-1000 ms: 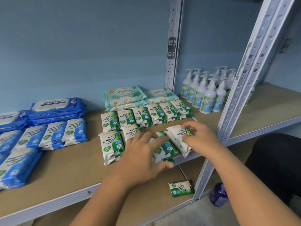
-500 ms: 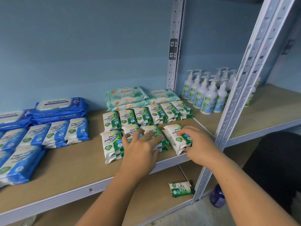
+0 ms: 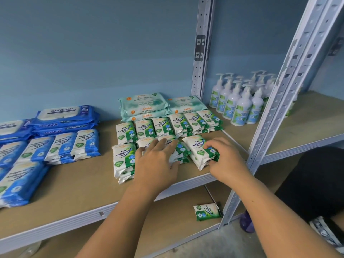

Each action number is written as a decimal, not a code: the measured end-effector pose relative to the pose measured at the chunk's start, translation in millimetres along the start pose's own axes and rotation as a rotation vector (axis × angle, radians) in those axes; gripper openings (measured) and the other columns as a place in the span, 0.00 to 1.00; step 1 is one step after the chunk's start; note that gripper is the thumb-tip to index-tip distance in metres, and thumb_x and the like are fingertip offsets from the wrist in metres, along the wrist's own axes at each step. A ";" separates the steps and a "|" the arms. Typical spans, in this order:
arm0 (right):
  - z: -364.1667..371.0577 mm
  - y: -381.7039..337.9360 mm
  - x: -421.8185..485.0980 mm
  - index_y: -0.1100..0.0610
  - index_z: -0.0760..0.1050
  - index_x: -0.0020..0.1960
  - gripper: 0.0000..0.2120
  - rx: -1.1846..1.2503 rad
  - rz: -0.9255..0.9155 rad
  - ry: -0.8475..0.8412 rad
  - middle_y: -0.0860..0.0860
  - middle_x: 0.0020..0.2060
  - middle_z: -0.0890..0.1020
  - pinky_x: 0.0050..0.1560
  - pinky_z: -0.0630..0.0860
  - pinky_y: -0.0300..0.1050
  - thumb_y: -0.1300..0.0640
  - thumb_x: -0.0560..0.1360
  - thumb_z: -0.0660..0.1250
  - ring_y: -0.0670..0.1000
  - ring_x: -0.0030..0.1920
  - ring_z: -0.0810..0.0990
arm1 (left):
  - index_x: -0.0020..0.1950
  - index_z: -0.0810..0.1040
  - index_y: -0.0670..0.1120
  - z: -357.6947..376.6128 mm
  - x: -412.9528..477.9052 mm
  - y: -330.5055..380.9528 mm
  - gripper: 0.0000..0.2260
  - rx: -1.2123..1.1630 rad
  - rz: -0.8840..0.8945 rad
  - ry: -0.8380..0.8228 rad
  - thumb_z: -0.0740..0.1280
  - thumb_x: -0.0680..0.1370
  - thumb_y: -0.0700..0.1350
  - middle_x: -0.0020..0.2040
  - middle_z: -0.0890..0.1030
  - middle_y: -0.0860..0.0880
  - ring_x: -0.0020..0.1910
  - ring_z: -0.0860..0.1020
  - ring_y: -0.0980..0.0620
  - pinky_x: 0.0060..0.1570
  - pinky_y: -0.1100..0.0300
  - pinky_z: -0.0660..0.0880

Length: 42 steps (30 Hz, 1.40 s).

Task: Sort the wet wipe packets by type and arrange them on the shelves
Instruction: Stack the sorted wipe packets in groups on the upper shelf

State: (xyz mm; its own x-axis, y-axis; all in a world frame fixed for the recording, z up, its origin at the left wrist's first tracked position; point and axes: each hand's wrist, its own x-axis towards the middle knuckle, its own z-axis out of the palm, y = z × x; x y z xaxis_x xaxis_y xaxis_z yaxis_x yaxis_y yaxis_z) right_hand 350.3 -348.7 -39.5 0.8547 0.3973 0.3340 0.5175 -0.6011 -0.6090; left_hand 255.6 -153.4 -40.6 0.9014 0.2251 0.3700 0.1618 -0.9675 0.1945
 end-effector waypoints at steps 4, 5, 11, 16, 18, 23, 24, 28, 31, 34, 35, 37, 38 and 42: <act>10.3 2.0 5.5 0.50 0.80 0.56 0.22 -0.011 0.001 0.027 0.44 0.56 0.73 0.52 0.71 0.40 0.71 0.68 0.72 0.47 0.53 0.75 | 0.74 0.70 0.60 0.2 0.4 -5.6 0.24 0.000 -0.007 -0.004 0.64 0.77 0.58 0.73 0.72 0.56 0.76 0.65 0.51 0.69 0.43 0.62; 12.3 1.3 6.8 0.49 0.80 0.57 0.22 -0.015 0.010 0.032 0.43 0.55 0.73 0.51 0.70 0.40 0.70 0.69 0.72 0.47 0.53 0.74 | 0.74 0.69 0.60 1.1 -0.1 -5.8 0.24 0.005 -0.006 -0.008 0.64 0.77 0.58 0.73 0.72 0.56 0.76 0.64 0.51 0.69 0.43 0.61; 23.7 -3.8 15.6 0.48 0.81 0.57 0.23 -0.027 0.035 0.059 0.46 0.54 0.74 0.52 0.75 0.48 0.71 0.69 0.71 0.52 0.52 0.76 | 0.76 0.66 0.60 3.3 -1.8 -6.8 0.25 0.009 0.008 -0.012 0.62 0.78 0.58 0.76 0.68 0.55 0.78 0.60 0.50 0.72 0.43 0.57; 29.9 -8.1 22.5 0.49 0.81 0.57 0.23 -0.045 0.052 0.074 0.49 0.56 0.76 0.54 0.75 0.49 0.71 0.69 0.71 0.54 0.55 0.77 | 0.76 0.66 0.59 4.6 -2.1 -8.8 0.25 0.014 0.014 -0.012 0.62 0.78 0.58 0.75 0.69 0.55 0.78 0.61 0.49 0.72 0.42 0.58; 32.3 -8.4 24.2 0.50 0.81 0.57 0.23 -0.038 0.048 0.083 0.50 0.57 0.77 0.53 0.75 0.48 0.72 0.69 0.70 0.55 0.55 0.76 | 0.76 0.66 0.59 5.0 -1.6 -9.0 0.25 0.014 0.019 -0.012 0.62 0.78 0.58 0.75 0.69 0.55 0.78 0.61 0.49 0.71 0.42 0.58; 39.9 -7.2 27.1 0.51 0.81 0.59 0.24 -0.027 0.042 0.113 0.51 0.57 0.77 0.52 0.74 0.47 0.73 0.69 0.70 0.55 0.55 0.76 | 0.76 0.66 0.59 4.9 -1.6 -9.6 0.25 0.013 0.025 -0.008 0.62 0.78 0.58 0.75 0.69 0.54 0.77 0.62 0.48 0.71 0.42 0.58; 41.2 -7.1 27.2 0.51 0.81 0.59 0.25 -0.032 0.041 0.119 0.51 0.57 0.77 0.52 0.74 0.47 0.73 0.69 0.70 0.55 0.55 0.76 | 0.76 0.66 0.59 4.9 -1.5 -9.8 0.25 0.014 0.025 -0.011 0.62 0.78 0.58 0.75 0.69 0.54 0.77 0.62 0.48 0.71 0.42 0.58; 41.3 -6.2 26.1 0.49 0.80 0.61 0.26 -0.058 0.037 0.115 0.51 0.57 0.77 0.52 0.76 0.49 0.72 0.69 0.69 0.56 0.55 0.77 | 0.76 0.65 0.59 4.9 -1.0 -9.3 0.25 0.020 0.026 -0.023 0.61 0.78 0.58 0.75 0.69 0.55 0.78 0.61 0.48 0.72 0.42 0.57; 36.5 -9.5 21.8 0.48 0.78 0.65 0.29 -0.051 0.068 0.080 0.49 0.59 0.74 0.55 0.76 0.48 0.72 0.70 0.67 0.54 0.56 0.76 | 0.76 0.64 0.59 3.9 -2.0 -8.9 0.26 0.024 0.032 -0.035 0.61 0.78 0.58 0.76 0.68 0.54 0.78 0.61 0.48 0.72 0.42 0.58; 28.4 -14.5 14.7 0.48 0.74 0.70 0.34 -0.030 0.102 0.075 0.48 0.61 0.72 0.57 0.75 0.46 0.71 0.67 0.64 0.53 0.58 0.75 | 0.76 0.65 0.58 -1.7 -5.0 -7.8 0.26 -0.032 0.035 -0.027 0.63 0.78 0.56 0.78 0.66 0.50 0.77 0.63 0.47 0.72 0.41 0.60; 25.0 -15.6 11.3 0.48 0.73 0.71 0.35 -0.017 0.115 0.071 0.48 0.62 0.71 0.57 0.75 0.46 0.71 0.67 0.64 0.52 0.58 0.74 | 0.76 0.66 0.57 -4.7 -6.6 -8.0 0.26 -0.073 0.037 -0.019 0.64 0.78 0.55 0.78 0.66 0.48 0.76 0.64 0.46 0.72 0.42 0.62; 17.1 -15.4 3.4 0.49 0.73 0.71 0.35 0.005 0.124 0.069 0.48 0.63 0.71 0.55 0.76 0.47 0.70 0.67 0.64 0.52 0.56 0.76 | 0.76 0.69 0.55 -11.2 -10.9 -9.8 0.25 -0.151 0.051 -0.007 0.64 0.78 0.52 0.77 0.69 0.47 0.75 0.67 0.44 0.70 0.43 0.67; 13.0 -14.5 -1.0 0.49 0.73 0.71 0.35 0.011 0.125 0.069 0.48 0.63 0.71 0.54 0.76 0.47 0.70 0.66 0.64 0.53 0.54 0.77 | 0.75 0.71 0.54 -13.8 -13.8 -11.3 0.25 -0.181 0.066 0.002 0.64 0.77 0.52 0.75 0.71 0.47 0.73 0.69 0.44 0.68 0.43 0.69; 0.2 -7.2 -19.6 0.50 0.71 0.72 0.34 0.002 0.180 0.101 0.49 0.63 0.73 0.56 0.78 0.52 0.69 0.68 0.65 0.54 0.56 0.77 | 0.70 0.76 0.51 -22.1 -31.5 -16.4 0.22 -0.289 0.108 0.021 0.64 0.76 0.48 0.70 0.76 0.46 0.70 0.73 0.44 0.64 0.45 0.74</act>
State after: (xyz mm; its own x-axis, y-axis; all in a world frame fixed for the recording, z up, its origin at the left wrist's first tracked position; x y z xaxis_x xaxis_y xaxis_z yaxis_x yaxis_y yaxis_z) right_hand 329.8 -352.1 -41.8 0.9331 0.2119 0.2906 0.3562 -0.6549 -0.6665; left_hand 215.6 -142.0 -35.3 0.8981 0.1279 0.4208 -0.0583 -0.9137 0.4022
